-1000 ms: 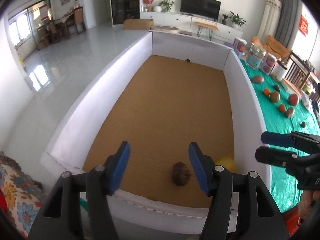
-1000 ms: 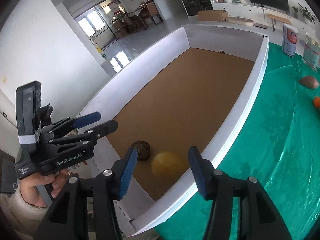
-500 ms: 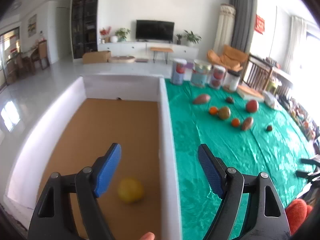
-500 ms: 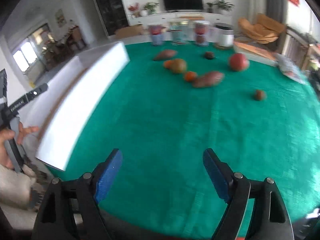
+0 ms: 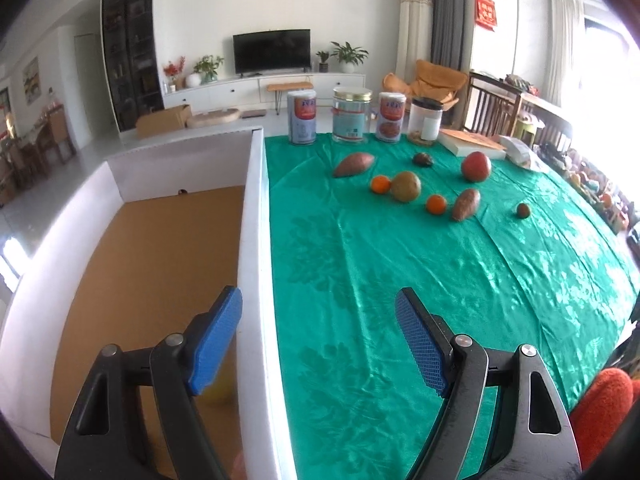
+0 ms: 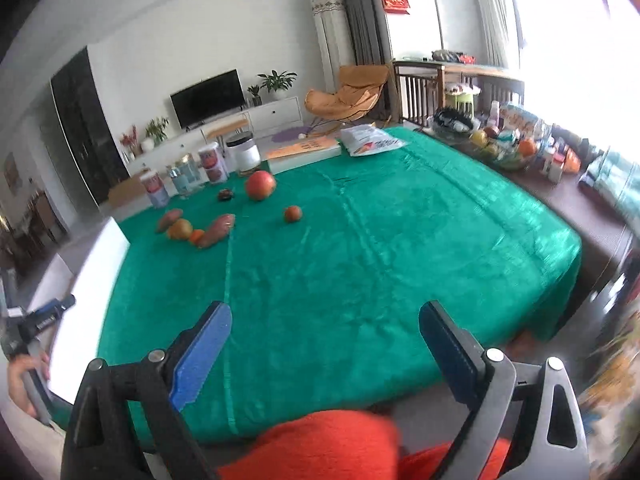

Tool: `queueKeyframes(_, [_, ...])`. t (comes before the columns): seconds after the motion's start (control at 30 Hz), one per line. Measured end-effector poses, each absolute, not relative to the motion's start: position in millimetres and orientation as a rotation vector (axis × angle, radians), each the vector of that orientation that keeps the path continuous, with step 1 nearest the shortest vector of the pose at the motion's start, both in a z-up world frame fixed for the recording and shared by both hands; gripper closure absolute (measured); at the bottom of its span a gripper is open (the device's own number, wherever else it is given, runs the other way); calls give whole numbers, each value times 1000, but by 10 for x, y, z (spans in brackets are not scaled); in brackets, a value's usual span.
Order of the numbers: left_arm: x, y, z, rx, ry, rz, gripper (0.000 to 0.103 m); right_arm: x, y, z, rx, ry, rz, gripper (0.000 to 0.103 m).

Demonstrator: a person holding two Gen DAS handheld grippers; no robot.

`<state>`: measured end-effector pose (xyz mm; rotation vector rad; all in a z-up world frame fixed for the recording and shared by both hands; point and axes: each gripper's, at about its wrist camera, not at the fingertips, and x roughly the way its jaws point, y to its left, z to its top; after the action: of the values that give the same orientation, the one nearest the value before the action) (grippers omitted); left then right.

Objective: Organize fruits
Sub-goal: 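Move both tools back over the green tablecloth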

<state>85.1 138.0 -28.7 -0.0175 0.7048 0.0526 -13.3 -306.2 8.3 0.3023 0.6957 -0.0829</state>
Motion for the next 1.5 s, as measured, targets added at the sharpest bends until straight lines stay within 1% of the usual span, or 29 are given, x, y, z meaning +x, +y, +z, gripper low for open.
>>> queueKeyframes(0.07, [837,1314,-275,2,673,57,22,-138,-2745,-181,427,709,-23,8])
queueKeyframes(0.13, [876,1293,-276,3,675,61,22,-94,-2442,-353,476,770,68,8])
queueKeyframes(0.2, [900,1313,-278,-16,681,65,22,-33,-2193,-407,425,802,117,8])
queueKeyframes(0.3, [920,1383,-296,-53,697,89,22,66,-1973,-413,343,787,100,8])
queueKeyframes(0.43, [940,1427,-339,-90,713,104,22,162,-1767,-547,400,817,130,8])
queueKeyframes(0.53, [938,1369,-377,-65,710,115,22,11,-1606,-609,373,793,166,8])
queueKeyframes(0.6, [941,1314,-394,-34,714,117,20,-141,-1526,-640,342,778,185,8])
queueKeyframes(0.7, [974,1243,-435,9,732,104,18,-247,-1558,-598,351,755,215,8])
queueKeyframes(0.83, [981,1225,-433,16,744,68,14,-297,-1842,-246,345,656,146,8])
queueKeyframes(0.9, [973,1253,-416,-4,748,53,14,-268,-2005,-16,227,641,79,8])
queueKeyframes(1.0, [945,1283,-355,-8,734,74,14,-210,-2229,323,-171,622,-141,8])
queueKeyframes(1.07, [846,1272,-239,32,643,193,15,-136,-2439,508,-423,608,-333,7])
queueKeyframes(1.13, [682,1200,-53,60,492,247,14,-37,-2700,710,-481,613,-414,1])
queueKeyframes(1.2, [589,1065,110,80,410,237,13,71,-2909,873,-362,619,-357,0])
queueKeyframes(1.23, [583,975,177,71,408,197,11,131,-2968,893,-275,617,-306,0])
queueKeyframes(1.3, [649,816,213,19,464,102,9,327,-3026,770,-55,622,-162,0])
queueKeyframes(1.37, [829,629,61,-69,613,-26,9,629,-2977,387,155,649,-33,0])
queueKeyframes(1.4, [955,532,-100,-122,713,-90,9,804,-2909,132,236,671,2,0])
queueKeyframes(1.47, [1160,386,-440,-177,855,-139,9,1065,-2726,-368,346,706,25,0])
queueKeyframes(1.5, [1239,333,-597,-180,896,-131,9,1137,-2646,-594,388,713,33,0])
